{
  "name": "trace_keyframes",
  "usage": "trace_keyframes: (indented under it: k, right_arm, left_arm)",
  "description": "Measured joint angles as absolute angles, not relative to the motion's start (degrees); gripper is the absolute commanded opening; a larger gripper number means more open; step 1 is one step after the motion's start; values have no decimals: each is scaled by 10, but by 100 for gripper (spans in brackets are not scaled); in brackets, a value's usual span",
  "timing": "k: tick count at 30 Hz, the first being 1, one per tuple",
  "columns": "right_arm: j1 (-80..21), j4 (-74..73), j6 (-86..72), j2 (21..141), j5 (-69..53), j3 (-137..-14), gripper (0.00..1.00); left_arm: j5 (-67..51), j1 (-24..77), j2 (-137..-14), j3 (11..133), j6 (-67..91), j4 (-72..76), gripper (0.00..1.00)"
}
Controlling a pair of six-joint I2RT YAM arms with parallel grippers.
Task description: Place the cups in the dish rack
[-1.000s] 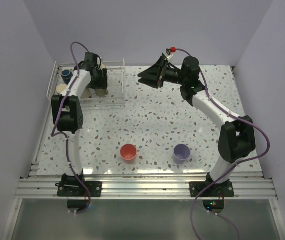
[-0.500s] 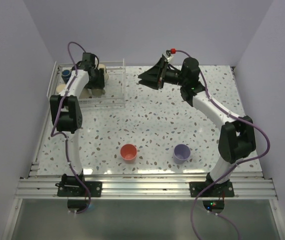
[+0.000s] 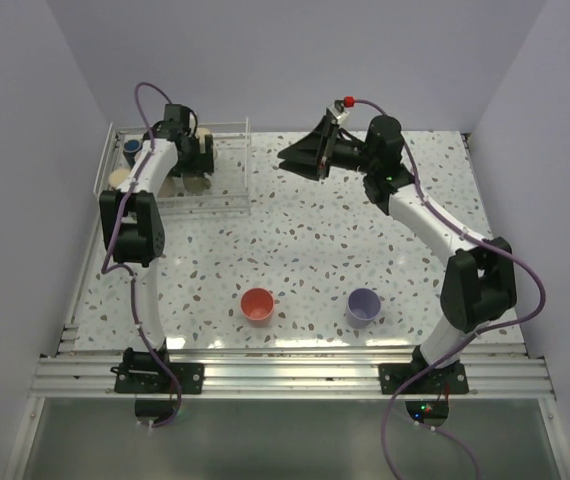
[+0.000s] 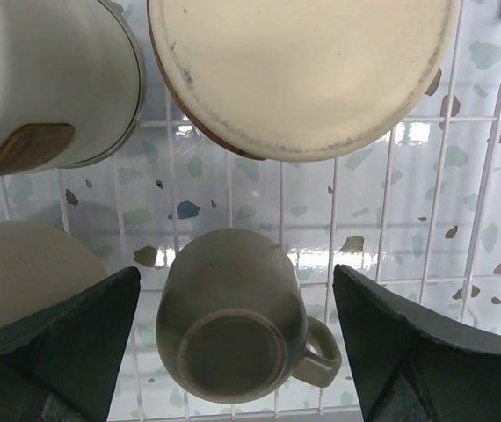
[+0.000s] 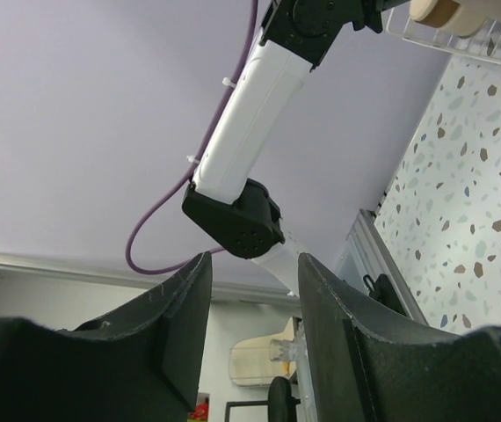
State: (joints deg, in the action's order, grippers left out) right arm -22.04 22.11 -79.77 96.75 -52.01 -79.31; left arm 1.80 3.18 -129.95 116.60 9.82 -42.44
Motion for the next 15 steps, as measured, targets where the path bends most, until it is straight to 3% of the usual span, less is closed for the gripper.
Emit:
trace_keyframes:
  k: [15]
  right_arm:
    - [-220,144,-735,934,-515,-787,50]
  left_arm:
    - [-14,32,-1259,1208,113,-425,94]
